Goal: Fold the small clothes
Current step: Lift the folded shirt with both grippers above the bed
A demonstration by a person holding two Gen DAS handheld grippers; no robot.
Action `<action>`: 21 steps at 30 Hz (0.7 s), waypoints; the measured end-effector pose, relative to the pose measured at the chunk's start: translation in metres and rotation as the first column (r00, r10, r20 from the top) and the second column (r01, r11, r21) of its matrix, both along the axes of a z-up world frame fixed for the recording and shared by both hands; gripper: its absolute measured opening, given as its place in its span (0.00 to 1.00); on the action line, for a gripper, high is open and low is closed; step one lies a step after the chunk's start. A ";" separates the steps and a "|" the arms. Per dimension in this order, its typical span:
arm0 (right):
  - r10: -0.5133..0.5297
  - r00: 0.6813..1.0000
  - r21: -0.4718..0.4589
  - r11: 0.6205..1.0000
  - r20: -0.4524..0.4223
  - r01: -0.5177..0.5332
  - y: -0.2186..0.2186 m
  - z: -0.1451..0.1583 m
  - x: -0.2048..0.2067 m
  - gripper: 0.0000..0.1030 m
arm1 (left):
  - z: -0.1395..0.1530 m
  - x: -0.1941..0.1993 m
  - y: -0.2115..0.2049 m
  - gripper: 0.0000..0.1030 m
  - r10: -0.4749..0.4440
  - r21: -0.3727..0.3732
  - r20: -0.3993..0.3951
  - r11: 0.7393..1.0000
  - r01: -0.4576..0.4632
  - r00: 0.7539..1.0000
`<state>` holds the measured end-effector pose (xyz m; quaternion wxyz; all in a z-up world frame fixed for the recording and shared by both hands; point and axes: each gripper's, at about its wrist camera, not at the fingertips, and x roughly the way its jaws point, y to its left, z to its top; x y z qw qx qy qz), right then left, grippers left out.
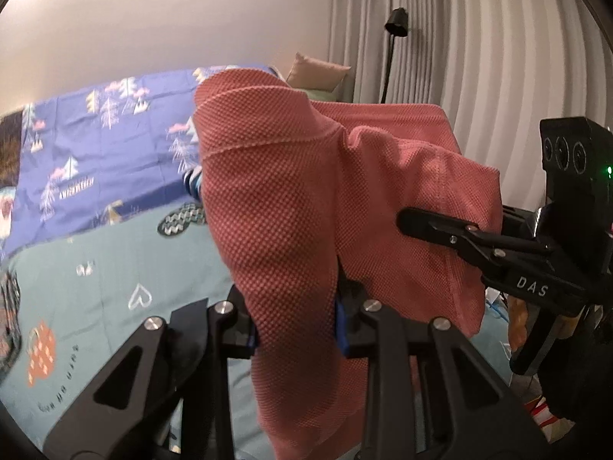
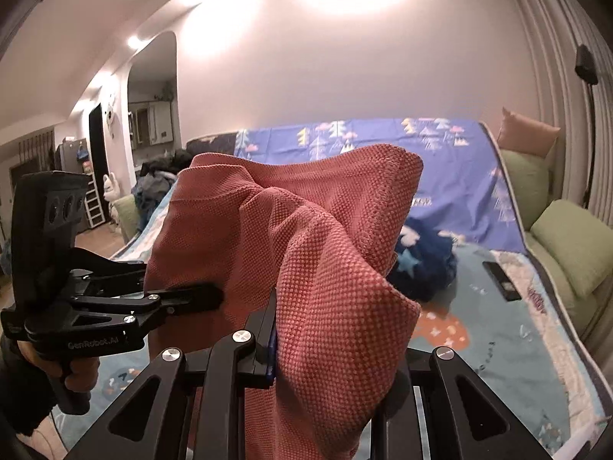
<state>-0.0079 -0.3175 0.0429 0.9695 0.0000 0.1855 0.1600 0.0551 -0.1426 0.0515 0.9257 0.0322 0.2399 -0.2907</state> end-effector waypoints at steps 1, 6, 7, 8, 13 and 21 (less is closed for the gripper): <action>-0.006 1.000 0.005 1.000 0.010 0.006 -0.003 0.005 -0.003 0.21 | 0.004 -0.002 -0.003 0.31 -0.004 0.005 0.016 1.000 0.004 1.000; -0.039 0.998 0.009 0.999 0.055 0.038 -0.016 0.024 -0.007 0.21 | 0.025 -0.004 -0.019 0.31 -0.018 0.016 0.079 1.000 0.017 0.997; -0.046 0.997 0.013 0.999 0.062 0.045 -0.019 0.028 -0.007 0.21 | 0.028 -0.003 -0.022 0.31 -0.020 0.019 0.090 1.000 0.019 0.996; -0.053 0.996 0.015 0.999 0.070 0.052 -0.022 0.031 -0.006 0.21 | 0.032 -0.003 -0.025 0.31 -0.023 0.023 0.102 1.000 0.020 0.994; -0.079 0.991 0.031 0.997 0.107 0.076 -0.036 0.051 0.001 0.21 | 0.052 0.004 -0.039 0.31 -0.029 0.040 0.155 0.999 0.023 0.988; -0.101 0.984 0.021 0.995 0.144 0.099 -0.048 0.077 0.022 0.21 | 0.077 0.028 -0.059 0.31 -0.025 0.047 0.206 0.999 0.016 0.978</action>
